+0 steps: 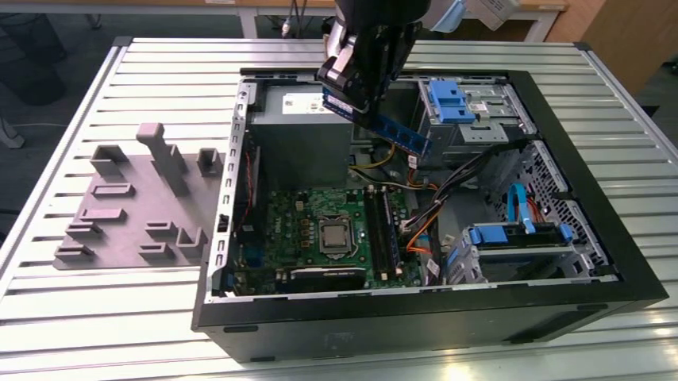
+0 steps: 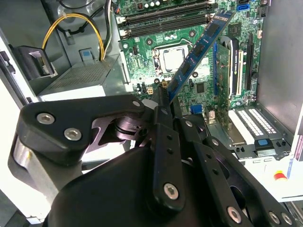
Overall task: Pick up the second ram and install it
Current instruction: 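Insert the second ram into the second slot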
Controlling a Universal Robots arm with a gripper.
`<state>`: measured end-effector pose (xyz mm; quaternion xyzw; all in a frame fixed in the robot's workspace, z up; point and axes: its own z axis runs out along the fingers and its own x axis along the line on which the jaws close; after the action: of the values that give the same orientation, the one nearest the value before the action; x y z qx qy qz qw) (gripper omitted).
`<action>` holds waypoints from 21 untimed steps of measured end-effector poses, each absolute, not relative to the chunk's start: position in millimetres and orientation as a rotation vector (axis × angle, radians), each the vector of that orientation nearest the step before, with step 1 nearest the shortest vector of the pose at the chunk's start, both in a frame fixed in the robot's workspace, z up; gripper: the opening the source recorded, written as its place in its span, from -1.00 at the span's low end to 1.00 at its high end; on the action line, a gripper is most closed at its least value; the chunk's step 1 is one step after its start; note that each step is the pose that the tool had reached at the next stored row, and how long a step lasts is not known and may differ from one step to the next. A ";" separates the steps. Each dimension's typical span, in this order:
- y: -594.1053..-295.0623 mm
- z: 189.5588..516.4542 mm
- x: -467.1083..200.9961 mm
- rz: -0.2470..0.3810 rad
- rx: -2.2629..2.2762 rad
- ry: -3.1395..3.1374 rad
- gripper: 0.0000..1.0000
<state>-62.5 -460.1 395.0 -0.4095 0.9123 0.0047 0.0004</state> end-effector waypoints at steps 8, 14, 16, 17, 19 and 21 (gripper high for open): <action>-460.1 395.0 -62.5 0.015 -1.286 2.866 -0.72; -460.1 395.0 -62.5 0.015 -1.285 2.866 -0.72; -460.1 395.0 -62.5 0.015 -1.284 2.866 -0.72; -460.1 395.0 -62.5 0.015 -1.284 2.866 -0.72; -460.1 395.0 -62.5 0.015 -1.284 2.867 -0.72; -460.1 395.0 -62.5 0.015 -1.284 2.867 -0.72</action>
<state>-62.5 -460.1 395.0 -0.4087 0.9127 0.0047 0.0004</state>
